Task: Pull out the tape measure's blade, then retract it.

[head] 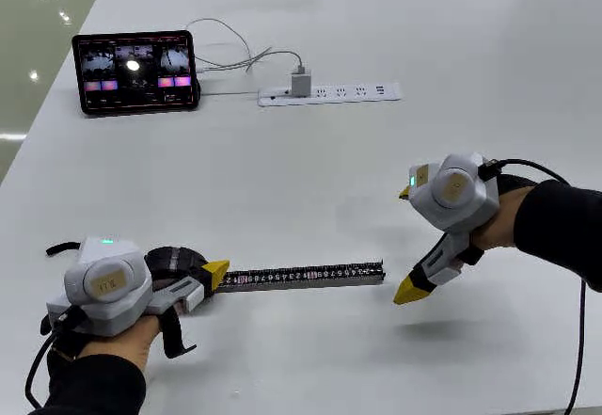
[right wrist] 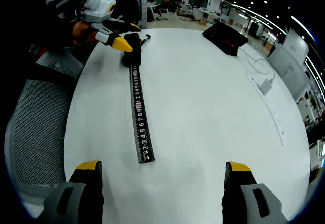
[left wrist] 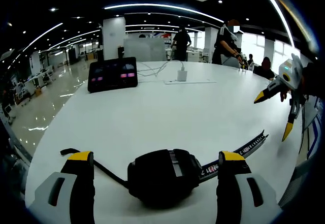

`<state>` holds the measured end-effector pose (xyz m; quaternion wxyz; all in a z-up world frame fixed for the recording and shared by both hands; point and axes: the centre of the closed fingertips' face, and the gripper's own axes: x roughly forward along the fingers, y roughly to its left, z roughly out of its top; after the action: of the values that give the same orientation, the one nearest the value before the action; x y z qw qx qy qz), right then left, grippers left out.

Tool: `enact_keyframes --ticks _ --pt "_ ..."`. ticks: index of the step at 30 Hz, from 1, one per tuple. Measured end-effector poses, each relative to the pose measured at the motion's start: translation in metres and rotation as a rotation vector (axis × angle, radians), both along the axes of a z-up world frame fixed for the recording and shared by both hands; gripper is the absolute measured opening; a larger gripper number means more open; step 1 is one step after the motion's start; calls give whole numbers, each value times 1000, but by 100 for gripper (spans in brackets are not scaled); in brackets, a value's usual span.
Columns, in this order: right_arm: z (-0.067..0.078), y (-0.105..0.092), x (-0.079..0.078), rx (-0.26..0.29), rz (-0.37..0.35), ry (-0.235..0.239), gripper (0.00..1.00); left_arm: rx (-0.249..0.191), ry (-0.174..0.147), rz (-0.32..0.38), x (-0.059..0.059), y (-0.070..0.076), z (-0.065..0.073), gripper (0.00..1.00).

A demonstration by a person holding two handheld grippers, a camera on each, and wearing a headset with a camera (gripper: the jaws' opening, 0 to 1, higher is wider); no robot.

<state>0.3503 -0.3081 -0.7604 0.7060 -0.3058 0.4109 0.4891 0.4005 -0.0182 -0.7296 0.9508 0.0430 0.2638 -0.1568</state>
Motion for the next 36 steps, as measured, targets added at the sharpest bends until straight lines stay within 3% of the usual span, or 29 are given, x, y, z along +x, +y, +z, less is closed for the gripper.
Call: enact_keyframes --ticks 5,14,26,36 --pt "-12 5 -4 -17 31 36 99 -12 -9 -13 0 -3 -3 99" --pt "-19 11 -7 -16 64 46 98 -12 -19 -13 2 -3 -4 99" --pt "-23 15 -14 -35 147 37 66 -17 -22 -17 3 -3 -5 99" --pt "-24 16 -16 -35 169 44 49 -14 -29 -18 2 -3 -4 99"
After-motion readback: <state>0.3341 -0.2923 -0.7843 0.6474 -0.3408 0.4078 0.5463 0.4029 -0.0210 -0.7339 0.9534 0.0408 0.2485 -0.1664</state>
